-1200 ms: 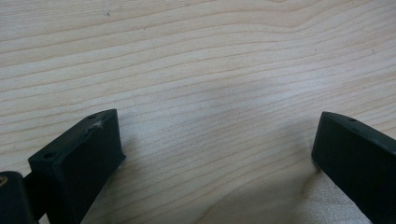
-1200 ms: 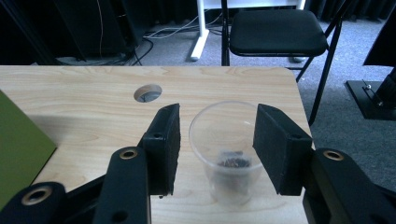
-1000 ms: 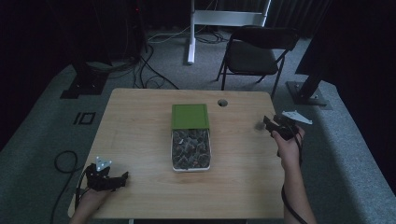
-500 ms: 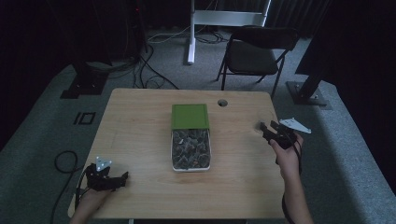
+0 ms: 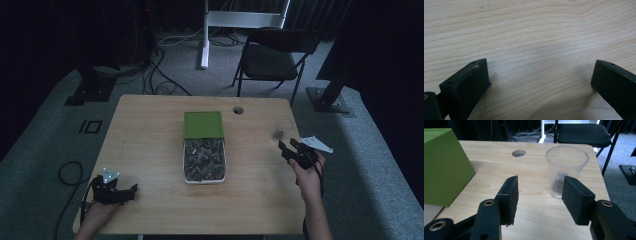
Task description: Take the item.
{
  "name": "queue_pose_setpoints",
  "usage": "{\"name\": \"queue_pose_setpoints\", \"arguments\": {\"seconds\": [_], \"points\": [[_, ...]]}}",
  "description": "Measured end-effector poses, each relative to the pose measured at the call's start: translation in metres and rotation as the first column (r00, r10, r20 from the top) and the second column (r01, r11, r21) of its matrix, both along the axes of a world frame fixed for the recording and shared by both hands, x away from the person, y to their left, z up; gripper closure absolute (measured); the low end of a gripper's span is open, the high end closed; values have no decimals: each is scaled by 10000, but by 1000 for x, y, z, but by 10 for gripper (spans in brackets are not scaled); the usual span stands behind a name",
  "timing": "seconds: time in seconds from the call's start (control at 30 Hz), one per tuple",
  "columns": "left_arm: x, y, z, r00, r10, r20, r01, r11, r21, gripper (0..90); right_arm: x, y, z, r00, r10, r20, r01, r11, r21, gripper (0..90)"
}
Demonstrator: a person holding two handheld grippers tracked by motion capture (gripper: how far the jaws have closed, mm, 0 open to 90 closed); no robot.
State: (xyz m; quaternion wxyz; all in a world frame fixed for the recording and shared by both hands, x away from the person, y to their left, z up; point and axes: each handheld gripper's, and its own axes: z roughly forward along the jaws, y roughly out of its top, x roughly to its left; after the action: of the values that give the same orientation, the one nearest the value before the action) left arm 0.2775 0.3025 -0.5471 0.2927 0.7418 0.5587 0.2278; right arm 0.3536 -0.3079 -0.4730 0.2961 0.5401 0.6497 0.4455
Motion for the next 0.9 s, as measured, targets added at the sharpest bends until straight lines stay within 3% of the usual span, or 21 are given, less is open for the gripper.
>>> {"name": "queue_pose_setpoints", "arguments": {"seconds": [0.9], "points": [[0, 0, 0, 10000, -2, -2, 2, 10000, 7, 23, -27, 0, -50, 9958, 169, -904, -194, 9994, -269, 422]]}}
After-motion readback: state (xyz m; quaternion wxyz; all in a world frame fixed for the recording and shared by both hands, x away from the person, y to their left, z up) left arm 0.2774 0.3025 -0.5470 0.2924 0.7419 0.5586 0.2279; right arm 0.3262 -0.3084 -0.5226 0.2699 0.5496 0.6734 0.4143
